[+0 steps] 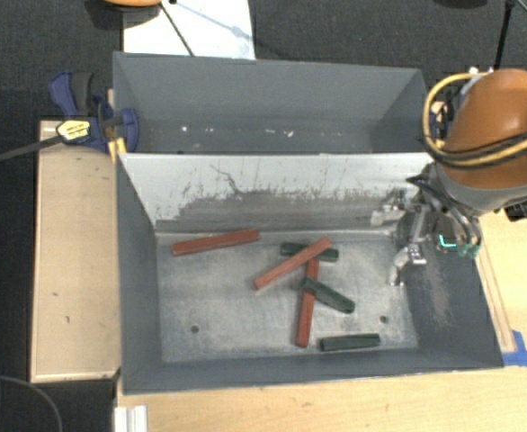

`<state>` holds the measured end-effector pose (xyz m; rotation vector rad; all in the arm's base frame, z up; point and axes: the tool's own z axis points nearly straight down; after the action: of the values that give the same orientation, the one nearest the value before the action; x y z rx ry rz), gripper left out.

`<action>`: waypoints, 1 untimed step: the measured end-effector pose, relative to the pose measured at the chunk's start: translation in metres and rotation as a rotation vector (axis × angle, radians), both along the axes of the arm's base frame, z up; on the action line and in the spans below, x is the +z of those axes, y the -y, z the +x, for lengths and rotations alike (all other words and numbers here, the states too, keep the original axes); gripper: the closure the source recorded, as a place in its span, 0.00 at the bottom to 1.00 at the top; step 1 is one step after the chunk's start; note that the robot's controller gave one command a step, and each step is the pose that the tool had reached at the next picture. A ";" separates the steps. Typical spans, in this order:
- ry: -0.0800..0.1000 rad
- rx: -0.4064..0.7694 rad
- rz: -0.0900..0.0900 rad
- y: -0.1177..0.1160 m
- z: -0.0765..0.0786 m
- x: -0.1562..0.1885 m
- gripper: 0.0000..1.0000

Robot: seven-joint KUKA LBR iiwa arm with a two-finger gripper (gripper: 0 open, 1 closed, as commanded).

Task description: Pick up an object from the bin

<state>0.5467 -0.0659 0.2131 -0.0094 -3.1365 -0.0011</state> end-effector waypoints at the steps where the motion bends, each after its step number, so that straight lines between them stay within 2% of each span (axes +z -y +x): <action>1: 0.008 0.002 -0.001 0.000 0.002 0.004 0.00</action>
Offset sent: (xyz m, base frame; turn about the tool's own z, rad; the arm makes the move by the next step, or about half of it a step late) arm -0.0149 0.0134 -0.1338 0.0672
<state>0.5484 -0.0656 0.2173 -0.0064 -3.1445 0.0001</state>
